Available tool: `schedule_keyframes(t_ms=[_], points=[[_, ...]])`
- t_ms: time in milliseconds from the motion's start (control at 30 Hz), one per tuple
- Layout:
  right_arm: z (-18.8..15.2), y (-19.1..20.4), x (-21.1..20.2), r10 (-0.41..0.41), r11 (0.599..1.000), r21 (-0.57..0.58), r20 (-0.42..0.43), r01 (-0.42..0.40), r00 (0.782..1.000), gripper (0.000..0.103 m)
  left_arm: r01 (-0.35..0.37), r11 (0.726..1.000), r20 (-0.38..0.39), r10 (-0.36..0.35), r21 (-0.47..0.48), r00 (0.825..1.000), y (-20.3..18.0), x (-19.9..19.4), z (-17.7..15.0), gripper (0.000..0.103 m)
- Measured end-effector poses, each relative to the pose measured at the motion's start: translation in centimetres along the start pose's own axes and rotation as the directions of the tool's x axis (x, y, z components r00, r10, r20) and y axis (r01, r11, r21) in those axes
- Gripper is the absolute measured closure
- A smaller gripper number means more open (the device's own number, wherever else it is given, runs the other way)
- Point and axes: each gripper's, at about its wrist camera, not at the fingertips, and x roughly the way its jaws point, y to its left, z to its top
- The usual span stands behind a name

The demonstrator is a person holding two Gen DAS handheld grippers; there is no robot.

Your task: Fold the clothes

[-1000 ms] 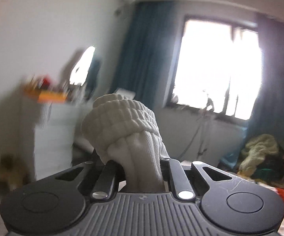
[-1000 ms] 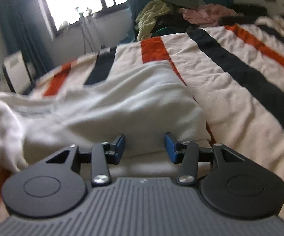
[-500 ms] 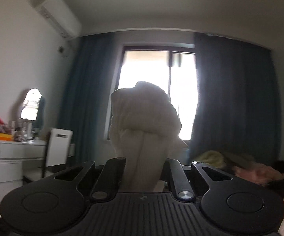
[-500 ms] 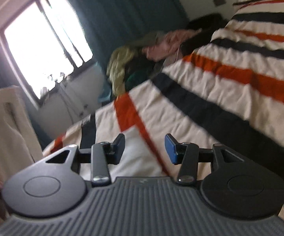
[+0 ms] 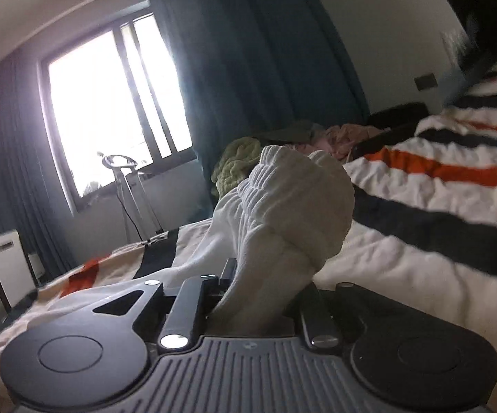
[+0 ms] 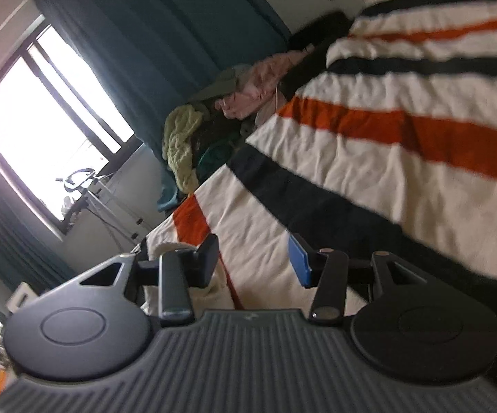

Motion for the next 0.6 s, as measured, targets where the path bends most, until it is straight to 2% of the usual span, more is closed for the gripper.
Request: schedule_keyframes(t_ms=[67, 100, 133, 267, 333, 367, 400, 433, 467, 533, 600], points=[[-0.1, -0.4, 0.4, 0.014, 1.000, 0.027, -0.022, -0.013, 1.000, 0.054, 0.012, 0.999, -0.028, -0.013, -0.034, 1.000, 1.5, 0.8, 0.5, 0.061], [-0.2, -0.1, 0.5, 0.022, 1.000, 0.020, -0.028, -0.022, 0.999, 0.054, 0.012, 0.999, -0.065, -0.014, -0.033, 0.998, 2.1, 1.3, 0.5, 0.034], [-0.3, 0.1, 0.5, 0.031, 0.999, 0.013, -0.034, -0.031, 0.999, 0.054, 0.012, 0.999, -0.102, -0.016, -0.032, 0.995, 2.8, 1.7, 0.4, 0.016], [-1.0, 1.4, 1.0, 0.099, 0.994, -0.031, -0.092, -0.102, 0.991, 0.054, 0.108, 0.994, -0.153, -0.107, -0.001, 0.982, 6.9, 0.1, -1.4, 0.012], [-1.5, 2.0, 1.0, 0.111, 0.992, -0.039, -0.105, -0.116, 0.988, 0.053, 0.127, 0.991, -0.169, -0.120, 0.031, 0.978, 8.0, -1.0, -2.0, 0.009], [-1.7, 2.3, 1.0, 0.102, 0.993, -0.048, -0.107, -0.107, 0.989, 0.050, 0.131, 0.991, -0.185, -0.122, 0.034, 0.975, 9.0, -1.4, -2.4, 0.008], [-1.9, 2.5, 0.9, 0.088, 0.994, -0.060, -0.103, -0.094, 0.991, 0.039, 0.135, 0.990, -0.202, -0.124, 0.038, 0.971, 10.0, -1.7, -2.7, 0.007], [-2.1, 2.8, 0.9, 0.077, 0.994, -0.070, -0.098, -0.084, 0.992, 0.024, 0.124, 0.991, -0.230, -0.111, 0.042, 0.967, 11.4, -2.0, -3.1, 0.007], [-2.3, 3.0, 1.0, 0.073, 0.994, -0.072, -0.095, -0.080, 0.993, 0.019, 0.109, 0.993, -0.249, -0.093, 0.051, 0.964, 12.3, -2.3, -3.3, 0.007], [-2.8, 3.1, 1.4, 0.104, 0.993, -0.039, -0.124, -0.110, 0.987, 0.018, 0.085, 0.994, -0.241, -0.067, 0.067, 0.968, 14.7, -3.5, -3.6, 0.005], [-3.4, 3.0, 2.4, 0.152, 0.988, 0.025, -0.193, -0.150, 0.969, 0.018, 0.048, 0.994, -0.215, -0.026, 0.099, 0.976, 17.1, -4.1, -4.0, 0.003]])
